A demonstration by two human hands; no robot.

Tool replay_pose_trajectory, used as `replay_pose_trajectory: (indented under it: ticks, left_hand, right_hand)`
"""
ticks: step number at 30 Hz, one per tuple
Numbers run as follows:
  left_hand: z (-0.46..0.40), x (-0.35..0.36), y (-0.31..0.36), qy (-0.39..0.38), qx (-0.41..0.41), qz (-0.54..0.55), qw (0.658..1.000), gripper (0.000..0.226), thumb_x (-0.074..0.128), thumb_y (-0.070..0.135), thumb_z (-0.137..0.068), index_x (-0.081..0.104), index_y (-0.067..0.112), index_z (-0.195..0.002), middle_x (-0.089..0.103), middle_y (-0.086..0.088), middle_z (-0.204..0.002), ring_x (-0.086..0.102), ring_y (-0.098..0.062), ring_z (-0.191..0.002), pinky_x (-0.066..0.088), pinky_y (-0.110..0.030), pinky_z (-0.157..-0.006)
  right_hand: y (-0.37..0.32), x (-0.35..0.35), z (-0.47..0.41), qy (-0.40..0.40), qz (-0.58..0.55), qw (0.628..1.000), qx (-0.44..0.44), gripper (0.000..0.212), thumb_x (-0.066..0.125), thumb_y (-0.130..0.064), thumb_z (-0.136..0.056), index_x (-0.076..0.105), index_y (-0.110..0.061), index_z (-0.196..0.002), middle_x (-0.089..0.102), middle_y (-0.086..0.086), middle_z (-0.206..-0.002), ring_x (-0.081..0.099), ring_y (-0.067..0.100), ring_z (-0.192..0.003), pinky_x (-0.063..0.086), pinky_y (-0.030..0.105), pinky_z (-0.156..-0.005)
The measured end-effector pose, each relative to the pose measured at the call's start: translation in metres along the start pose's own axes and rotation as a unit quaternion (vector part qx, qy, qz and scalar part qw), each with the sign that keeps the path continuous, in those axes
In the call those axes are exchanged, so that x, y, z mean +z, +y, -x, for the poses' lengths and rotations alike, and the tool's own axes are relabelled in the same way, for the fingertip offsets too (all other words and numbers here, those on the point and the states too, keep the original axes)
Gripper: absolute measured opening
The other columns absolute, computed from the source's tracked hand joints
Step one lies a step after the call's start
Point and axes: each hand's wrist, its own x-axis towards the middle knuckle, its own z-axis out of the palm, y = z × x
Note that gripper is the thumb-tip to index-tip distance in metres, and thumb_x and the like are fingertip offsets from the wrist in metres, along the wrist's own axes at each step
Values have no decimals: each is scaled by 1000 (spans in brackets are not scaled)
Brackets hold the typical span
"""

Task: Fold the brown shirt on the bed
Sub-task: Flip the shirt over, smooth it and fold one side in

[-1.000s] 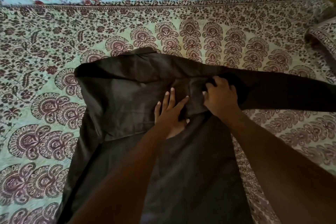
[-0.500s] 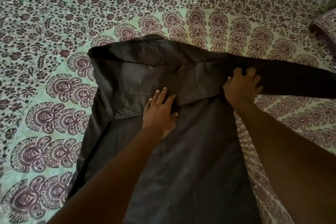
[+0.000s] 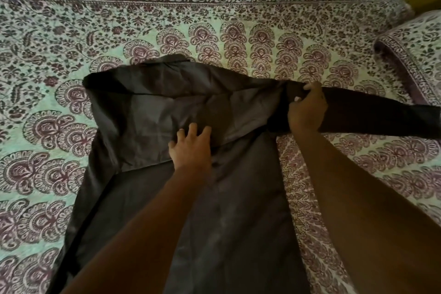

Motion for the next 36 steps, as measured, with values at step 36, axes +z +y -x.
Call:
replay_pose_trajectory:
  ticks: [36]
  left_hand:
    - [184,54,-170,194,-56,143,969,54,73,7,-76,53,16,-125,44,-14,-134,47,-42,-118,45,-58,-96]
  right_hand:
    - [1,39,300,-306,30,876,-371,27,67,-14,-92,73,-10,-119,63,8,-128,62,27,-118,56,41,-97]
